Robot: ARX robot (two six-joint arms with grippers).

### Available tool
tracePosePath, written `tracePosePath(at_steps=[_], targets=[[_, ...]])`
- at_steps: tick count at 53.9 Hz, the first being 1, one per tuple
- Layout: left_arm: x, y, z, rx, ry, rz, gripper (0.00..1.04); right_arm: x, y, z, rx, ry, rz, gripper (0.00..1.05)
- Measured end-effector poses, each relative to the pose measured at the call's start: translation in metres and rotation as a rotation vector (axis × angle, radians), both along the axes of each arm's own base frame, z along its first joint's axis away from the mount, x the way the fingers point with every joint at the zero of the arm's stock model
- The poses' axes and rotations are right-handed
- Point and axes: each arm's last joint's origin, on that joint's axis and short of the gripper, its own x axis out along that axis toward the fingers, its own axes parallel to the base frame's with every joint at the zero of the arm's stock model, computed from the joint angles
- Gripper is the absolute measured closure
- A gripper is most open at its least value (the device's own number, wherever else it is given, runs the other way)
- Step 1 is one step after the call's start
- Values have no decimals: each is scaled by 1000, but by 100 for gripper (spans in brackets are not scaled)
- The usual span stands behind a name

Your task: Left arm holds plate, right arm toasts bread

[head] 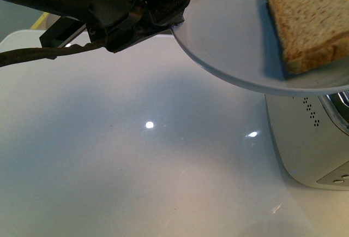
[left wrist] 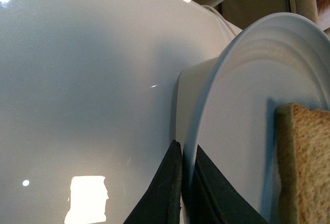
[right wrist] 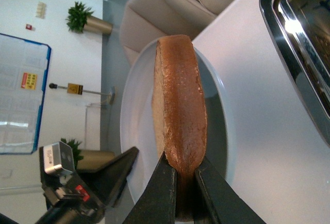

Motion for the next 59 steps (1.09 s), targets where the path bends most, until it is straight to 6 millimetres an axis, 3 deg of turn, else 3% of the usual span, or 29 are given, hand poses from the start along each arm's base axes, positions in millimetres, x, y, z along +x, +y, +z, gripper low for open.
tracePosePath(at_steps=[10,18,26,32,43,51,59], targets=[[0,0,0,0,0,0,102,-1,-9,32,-130,-128,-61,102],[0,0,0,0,0,0,102,-3,-18,68,-347,-263,-130,102],[0,0,0,0,0,0,102,-1,-21,75,-530,-313,-151,102],[0,0,0,0,0,0,102,7,-22,67,-683,-316,-142,102],[0,0,0,0,0,0,102,34,-23,19,-902,-223,-58,102],[0,0,0,0,0,0,102,45,-24,-11,-954,-138,-18,102],[0,0,0,-1,1,0,102,50,-18,-24,-964,-125,3,102]])
